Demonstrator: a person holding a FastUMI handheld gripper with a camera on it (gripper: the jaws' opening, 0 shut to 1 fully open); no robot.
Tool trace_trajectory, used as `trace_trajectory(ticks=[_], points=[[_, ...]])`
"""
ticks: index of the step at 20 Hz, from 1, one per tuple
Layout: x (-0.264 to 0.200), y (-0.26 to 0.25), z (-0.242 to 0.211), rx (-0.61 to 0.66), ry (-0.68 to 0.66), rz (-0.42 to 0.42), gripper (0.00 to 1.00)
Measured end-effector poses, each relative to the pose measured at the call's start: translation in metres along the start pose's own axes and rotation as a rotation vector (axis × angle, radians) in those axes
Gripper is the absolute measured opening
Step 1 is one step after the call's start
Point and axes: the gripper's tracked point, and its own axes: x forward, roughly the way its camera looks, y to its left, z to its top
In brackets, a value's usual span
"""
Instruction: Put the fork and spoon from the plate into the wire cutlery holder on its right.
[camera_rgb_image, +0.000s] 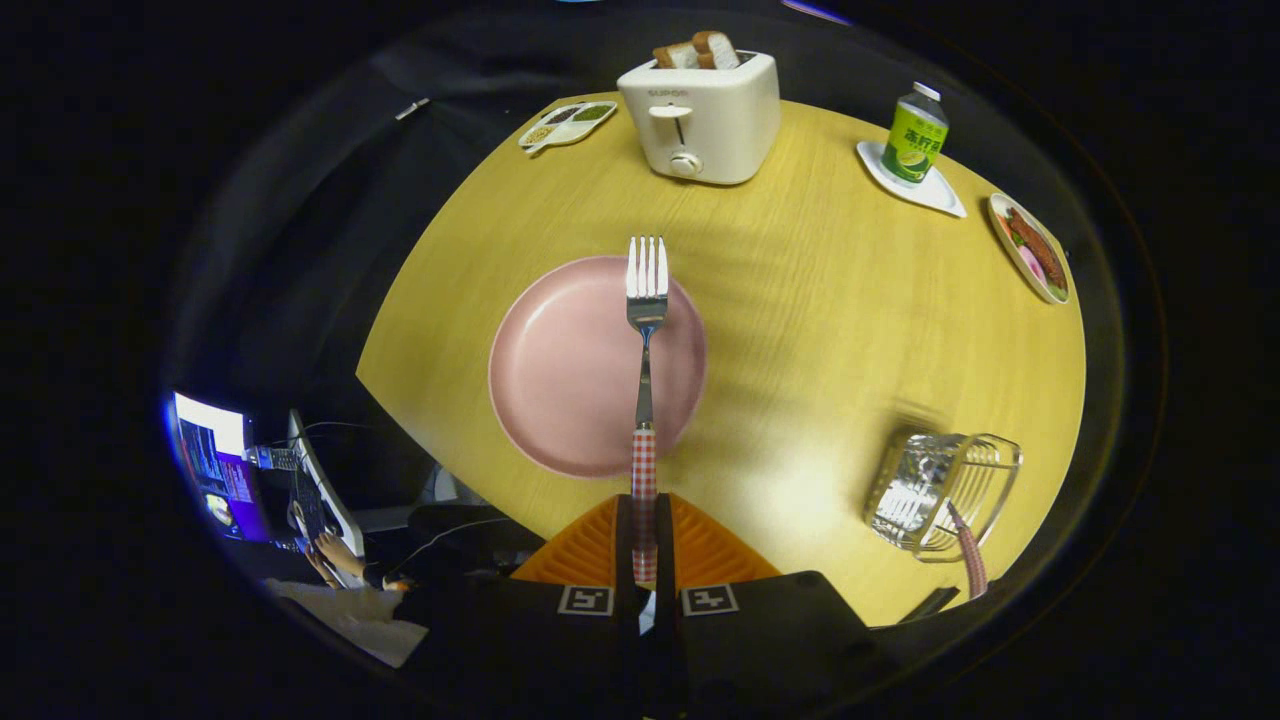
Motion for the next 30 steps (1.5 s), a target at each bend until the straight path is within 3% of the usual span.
trace_trajectory(ticks=[7, 10, 22, 30], points=[[-0.088, -0.103, -0.071, -0.014, 0.159, -0.120, 0.10], [-0.103, -0.123, -0.089, -0.024, 0.237, -0.108, 0.10], [-0.130, -0.194, -0.095, -0.226, 0.504, -0.136, 0.10], [-0.112, -0.215, -0.084, -0.246, 0.716, -0.114, 0.10]])
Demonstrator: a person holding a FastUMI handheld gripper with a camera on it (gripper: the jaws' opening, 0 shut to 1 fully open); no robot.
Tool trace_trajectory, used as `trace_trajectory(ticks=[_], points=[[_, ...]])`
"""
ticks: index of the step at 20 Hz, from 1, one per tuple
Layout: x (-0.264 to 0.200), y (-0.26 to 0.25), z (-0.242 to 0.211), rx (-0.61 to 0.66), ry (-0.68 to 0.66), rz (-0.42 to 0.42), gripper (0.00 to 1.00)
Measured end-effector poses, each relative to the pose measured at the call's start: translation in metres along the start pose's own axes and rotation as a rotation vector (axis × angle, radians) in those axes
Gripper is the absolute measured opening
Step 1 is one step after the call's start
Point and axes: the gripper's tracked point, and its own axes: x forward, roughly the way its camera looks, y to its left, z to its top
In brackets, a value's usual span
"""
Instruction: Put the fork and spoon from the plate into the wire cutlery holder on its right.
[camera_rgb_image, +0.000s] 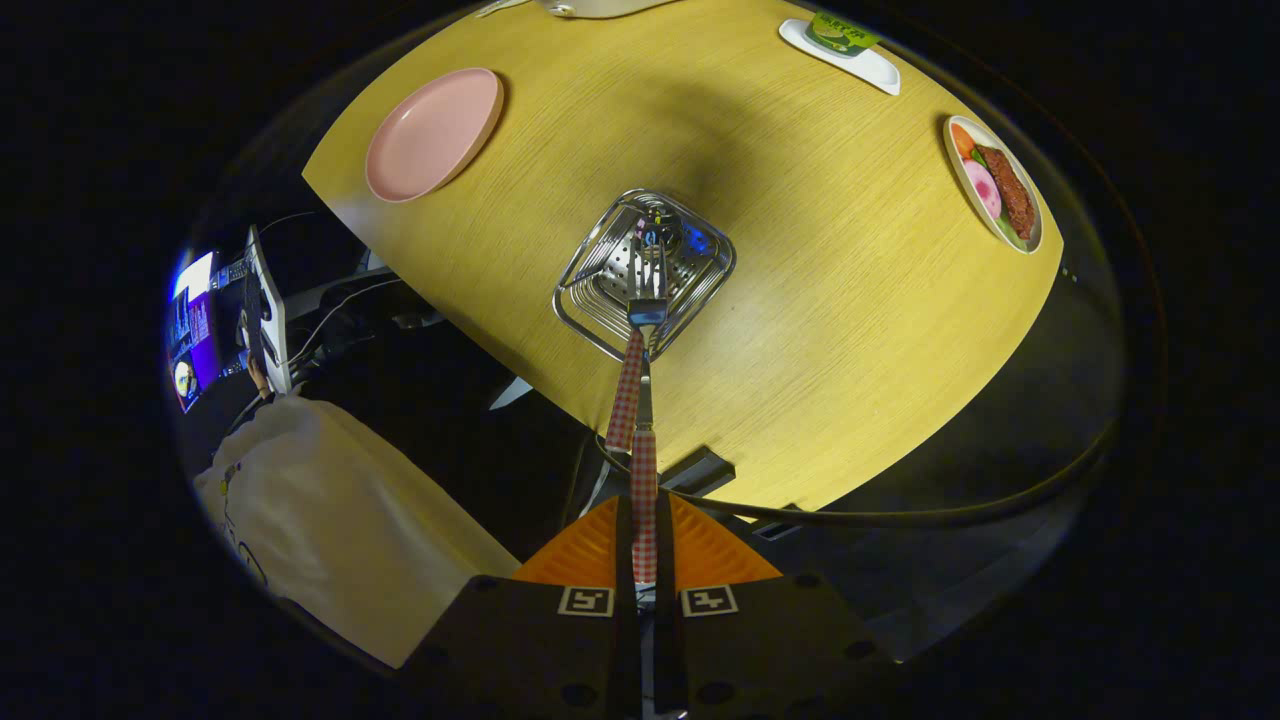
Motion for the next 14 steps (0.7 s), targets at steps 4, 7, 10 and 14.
trace_trajectory(ticks=[4, 7, 10, 14], points=[[0.003, 0.000, 0.014, -0.015, 0.075, 0.013, 0.10], [0.005, -0.001, 0.022, -0.033, 0.112, 0.008, 0.10], [0.006, 0.001, 0.031, -0.024, 0.113, 0.010, 0.12], [0.003, -0.002, 0.041, -0.006, 0.061, 0.002, 0.37]])
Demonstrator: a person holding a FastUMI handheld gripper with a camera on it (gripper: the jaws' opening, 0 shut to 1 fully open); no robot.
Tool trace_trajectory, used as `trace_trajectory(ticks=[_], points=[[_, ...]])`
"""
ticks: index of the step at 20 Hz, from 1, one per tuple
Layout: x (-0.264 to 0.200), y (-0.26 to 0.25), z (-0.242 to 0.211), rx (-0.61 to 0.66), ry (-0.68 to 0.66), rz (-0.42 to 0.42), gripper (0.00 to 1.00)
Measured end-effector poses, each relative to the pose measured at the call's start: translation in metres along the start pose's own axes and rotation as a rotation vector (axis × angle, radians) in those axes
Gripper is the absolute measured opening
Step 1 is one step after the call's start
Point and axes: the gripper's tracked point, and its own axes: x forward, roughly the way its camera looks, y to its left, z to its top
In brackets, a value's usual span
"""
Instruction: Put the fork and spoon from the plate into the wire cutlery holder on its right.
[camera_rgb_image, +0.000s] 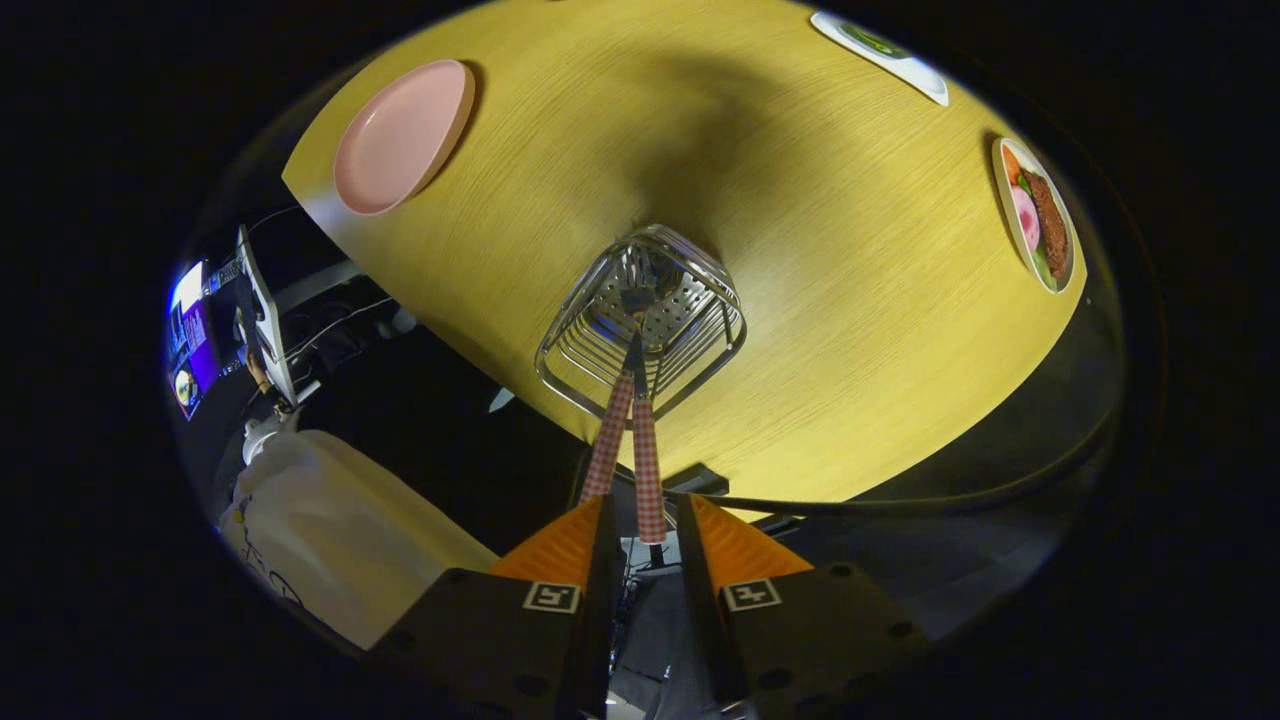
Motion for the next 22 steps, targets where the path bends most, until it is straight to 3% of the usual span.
trace_trajectory(ticks=[1, 3, 6, 7, 8, 13, 17, 19, 22], points=[[-0.002, 0.002, 0.002, 0.007, -0.023, 0.010, 0.41], [-0.010, 0.007, 0.001, 0.031, -0.068, 0.035, 0.61], [-0.022, 0.011, 0.002, 0.077, -0.162, 0.065, 0.79], [-0.026, 0.013, 0.002, 0.094, -0.199, 0.078, 0.92], [-0.031, 0.015, 0.001, 0.108, -0.232, 0.083, 0.96], [-0.051, 0.021, -0.008, 0.176, -0.403, 0.101, 1.00], [-0.080, 0.026, 0.003, 0.253, -0.629, 0.104, 1.00], [-0.093, 0.024, 0.009, 0.288, -0.751, 0.073, 1.00], [-0.110, 0.015, 0.012, 0.302, -0.920, -0.045, 1.00]])
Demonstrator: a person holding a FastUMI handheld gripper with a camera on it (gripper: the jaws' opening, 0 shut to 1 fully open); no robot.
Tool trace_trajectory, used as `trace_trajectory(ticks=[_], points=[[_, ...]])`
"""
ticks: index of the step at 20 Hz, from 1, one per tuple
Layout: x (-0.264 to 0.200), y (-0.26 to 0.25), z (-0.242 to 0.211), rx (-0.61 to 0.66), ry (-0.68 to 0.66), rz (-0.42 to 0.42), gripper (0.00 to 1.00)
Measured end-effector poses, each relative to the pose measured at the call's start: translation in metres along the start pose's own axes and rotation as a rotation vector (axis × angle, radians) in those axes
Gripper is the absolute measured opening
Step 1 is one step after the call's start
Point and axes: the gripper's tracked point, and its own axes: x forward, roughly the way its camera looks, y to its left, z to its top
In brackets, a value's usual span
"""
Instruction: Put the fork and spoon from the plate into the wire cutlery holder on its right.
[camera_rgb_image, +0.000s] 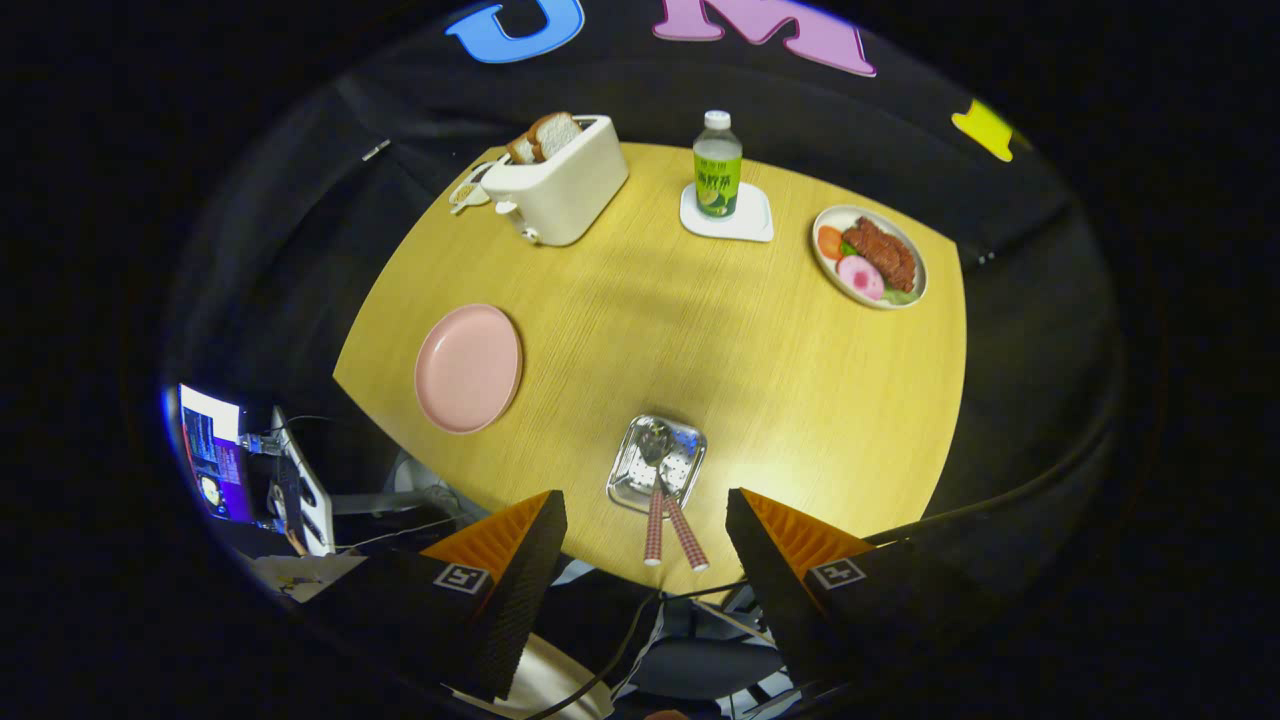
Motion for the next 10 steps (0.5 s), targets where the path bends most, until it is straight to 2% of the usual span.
trace_trajectory(ticks=[6, 10], points=[[-0.025, 0.024, 0.038, 0.030, -0.371, -0.099, 1.00], [-0.047, 0.038, 0.057, 0.056, -0.550, -0.158, 1.00]])
